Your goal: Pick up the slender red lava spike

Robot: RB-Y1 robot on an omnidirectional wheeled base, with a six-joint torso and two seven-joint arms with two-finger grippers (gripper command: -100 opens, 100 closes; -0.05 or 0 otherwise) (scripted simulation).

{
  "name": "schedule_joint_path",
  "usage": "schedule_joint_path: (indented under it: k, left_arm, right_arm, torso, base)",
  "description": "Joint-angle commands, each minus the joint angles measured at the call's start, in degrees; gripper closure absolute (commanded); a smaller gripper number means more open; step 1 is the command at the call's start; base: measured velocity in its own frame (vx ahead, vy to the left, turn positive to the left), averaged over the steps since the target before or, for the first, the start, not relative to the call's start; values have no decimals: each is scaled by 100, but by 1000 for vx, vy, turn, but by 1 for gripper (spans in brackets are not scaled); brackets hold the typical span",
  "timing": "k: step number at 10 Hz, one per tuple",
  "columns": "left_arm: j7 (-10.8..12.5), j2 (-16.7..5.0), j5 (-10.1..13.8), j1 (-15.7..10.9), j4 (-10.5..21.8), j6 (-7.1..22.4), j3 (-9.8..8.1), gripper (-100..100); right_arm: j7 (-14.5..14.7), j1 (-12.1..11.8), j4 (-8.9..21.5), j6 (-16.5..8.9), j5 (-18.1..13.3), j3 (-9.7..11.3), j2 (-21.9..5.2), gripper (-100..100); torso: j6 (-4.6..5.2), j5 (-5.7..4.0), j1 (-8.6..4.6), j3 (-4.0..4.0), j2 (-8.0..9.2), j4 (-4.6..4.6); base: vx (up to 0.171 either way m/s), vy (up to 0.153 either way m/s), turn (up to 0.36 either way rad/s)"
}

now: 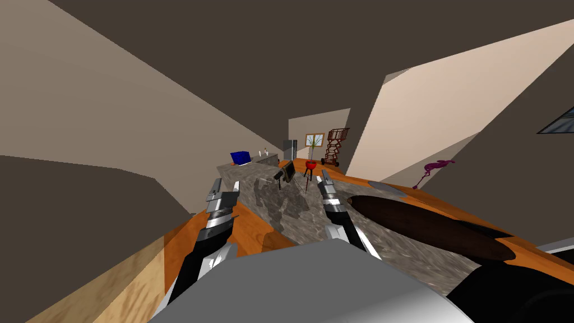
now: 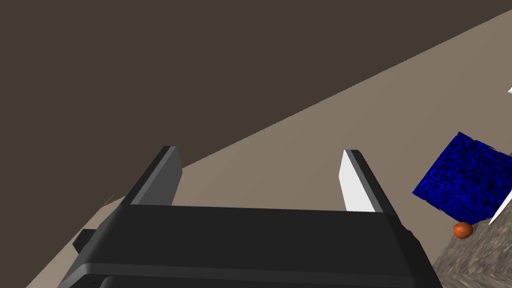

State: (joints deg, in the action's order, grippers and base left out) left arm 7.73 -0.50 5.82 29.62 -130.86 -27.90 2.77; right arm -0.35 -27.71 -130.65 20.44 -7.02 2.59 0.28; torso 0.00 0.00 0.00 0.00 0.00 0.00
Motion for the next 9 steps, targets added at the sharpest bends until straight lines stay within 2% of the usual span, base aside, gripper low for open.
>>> schedule_joint_path:
  k: [1, 5, 9]
  left_arm:
    - [0, 0, 0, 0, 0, 0, 0, 0]
    - [0, 0, 0, 0, 0, 0, 0, 0]
    - [0, 0, 0, 0, 0, 0, 0, 0]
  right_arm:
    - [-50, 21, 29, -34, 59, -4, -167, -100]
    - [-333, 142, 195, -227, 393, -27, -575, -100]
    - [-785, 335, 458, -532, 926, -66, -789, -100]
  torso:
    - [0, 0, 0, 0, 0, 0]
    - [0, 0, -2, -1, -2, 0]
    - [0, -1, -2, -2, -4, -1]
  base:
    - [0, 0, 0]
    - [1, 0, -4]
    - [8, 0, -19]
